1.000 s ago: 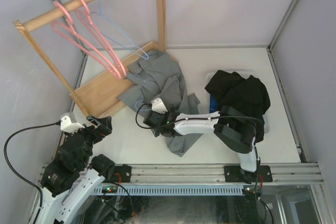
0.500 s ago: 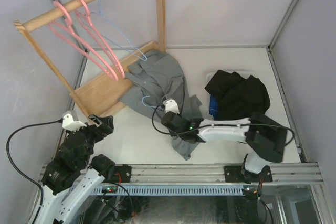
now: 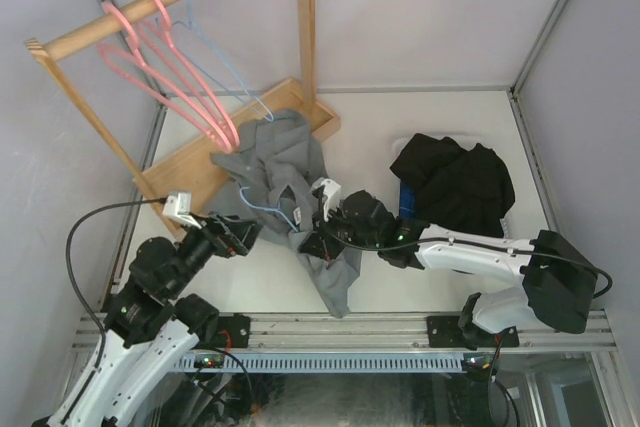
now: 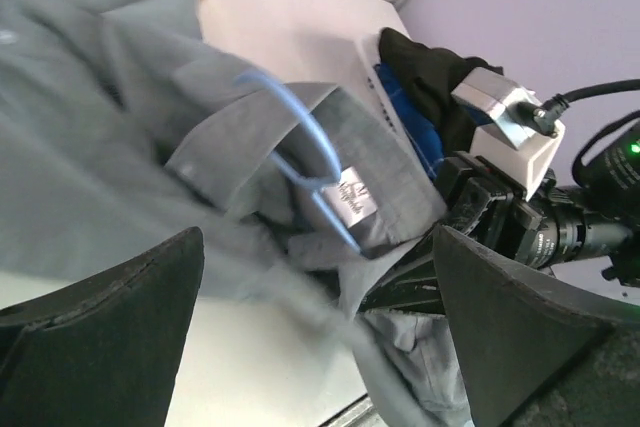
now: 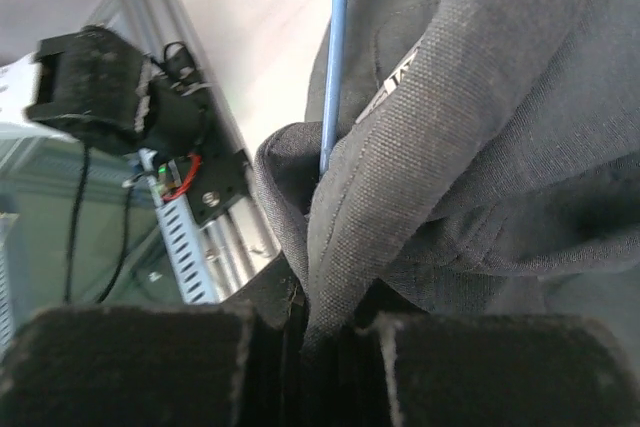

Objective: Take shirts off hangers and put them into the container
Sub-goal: Pick up the hanger at the center of the board.

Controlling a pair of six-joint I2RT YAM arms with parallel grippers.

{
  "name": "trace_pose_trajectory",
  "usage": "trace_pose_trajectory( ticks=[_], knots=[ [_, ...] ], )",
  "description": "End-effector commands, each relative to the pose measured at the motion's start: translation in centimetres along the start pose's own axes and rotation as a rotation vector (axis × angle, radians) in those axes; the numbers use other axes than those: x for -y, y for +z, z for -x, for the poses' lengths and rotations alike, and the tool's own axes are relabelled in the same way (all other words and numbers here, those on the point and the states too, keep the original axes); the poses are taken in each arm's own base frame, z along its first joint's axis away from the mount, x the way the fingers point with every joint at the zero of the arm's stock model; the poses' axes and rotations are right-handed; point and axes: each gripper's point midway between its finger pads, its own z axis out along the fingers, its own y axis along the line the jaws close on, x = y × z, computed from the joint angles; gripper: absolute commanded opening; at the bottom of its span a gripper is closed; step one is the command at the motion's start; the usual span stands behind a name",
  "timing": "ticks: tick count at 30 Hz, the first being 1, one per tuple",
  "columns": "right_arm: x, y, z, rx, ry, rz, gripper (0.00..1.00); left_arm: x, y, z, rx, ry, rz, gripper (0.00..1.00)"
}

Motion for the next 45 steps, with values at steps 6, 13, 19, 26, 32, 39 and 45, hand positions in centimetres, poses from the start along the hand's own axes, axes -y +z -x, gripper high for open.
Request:
trace_pose_trajectory(
  ticks=[6, 13, 19, 26, 32, 39, 45],
  knots=[
    [-6.0, -0.9, 1.7, 0.025, 0.037, 0.288, 0.0, 2.1, 1.7, -0.5, -0.008, 0.037, -0.14, 0.93],
    [-6.3, -1.1, 1.7, 0.018, 0.049, 0.307, 0.0, 1.2, 2.3, -0.5, 0.046, 0.045, -0.128, 0.71],
    [-6.5, -1.1, 1.7, 0.001, 0.082, 0.302, 0.0, 1.2, 2.1, 1.0, 0.126, 0.08, -0.128, 0.51],
    [-7.7, -1.2, 2.4, -0.057, 0.148, 0.323, 0.0, 1.6, 2.1, 1.6, 0.155, 0.219, -0.164, 0.49],
    [-9.6, -1.8, 3.6, -0.06, 0.211, 0.4, 0.0, 2.5, 1.9, 2.6, 0.256, 0.311, -0.234, 0.44],
    [-10.5, -2.4, 4.2, -0.048, 0.219, 0.439, 0.0, 3.3, 1.8, 1.8, 0.249, 0.305, -0.306, 0.4],
    [-11.6, -3.2, 3.9, -0.069, 0.191, 0.503, 0.0, 3.4, 1.8, 1.6, 0.258, 0.284, -0.318, 0.28]
  ],
)
